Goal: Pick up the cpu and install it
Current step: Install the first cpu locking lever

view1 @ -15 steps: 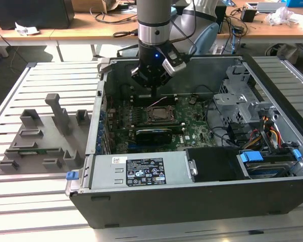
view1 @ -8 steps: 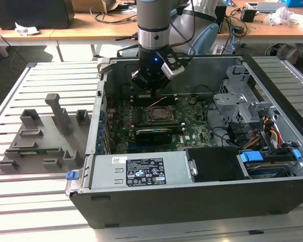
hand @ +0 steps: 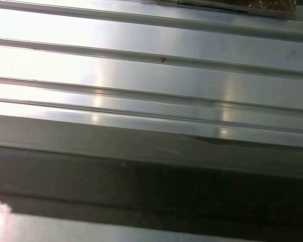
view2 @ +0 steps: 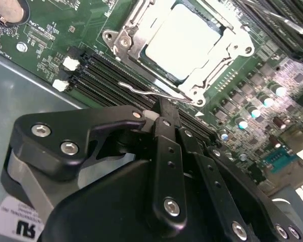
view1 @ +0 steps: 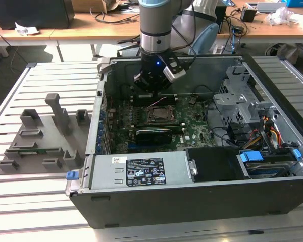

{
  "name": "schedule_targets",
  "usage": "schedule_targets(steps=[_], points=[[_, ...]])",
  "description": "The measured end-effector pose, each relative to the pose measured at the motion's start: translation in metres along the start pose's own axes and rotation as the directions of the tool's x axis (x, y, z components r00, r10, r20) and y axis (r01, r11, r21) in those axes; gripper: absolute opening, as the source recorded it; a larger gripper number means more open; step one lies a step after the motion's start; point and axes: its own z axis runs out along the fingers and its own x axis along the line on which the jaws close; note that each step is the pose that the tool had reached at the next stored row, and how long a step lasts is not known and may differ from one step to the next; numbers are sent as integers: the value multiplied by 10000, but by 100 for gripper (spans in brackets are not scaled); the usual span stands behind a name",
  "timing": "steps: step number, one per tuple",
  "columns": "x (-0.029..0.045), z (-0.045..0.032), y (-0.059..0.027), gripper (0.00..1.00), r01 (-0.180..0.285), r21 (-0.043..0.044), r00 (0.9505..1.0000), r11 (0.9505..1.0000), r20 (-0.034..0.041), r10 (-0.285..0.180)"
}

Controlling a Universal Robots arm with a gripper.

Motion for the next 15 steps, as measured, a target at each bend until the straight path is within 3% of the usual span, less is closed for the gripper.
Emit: schedule_targets(steps=[7, 15], points=[[-77, 48, -4, 11, -1, 0, 10000, 10000, -19, 1], [-246, 85, -22, 11, -2, -3, 10000, 10000, -40, 2]])
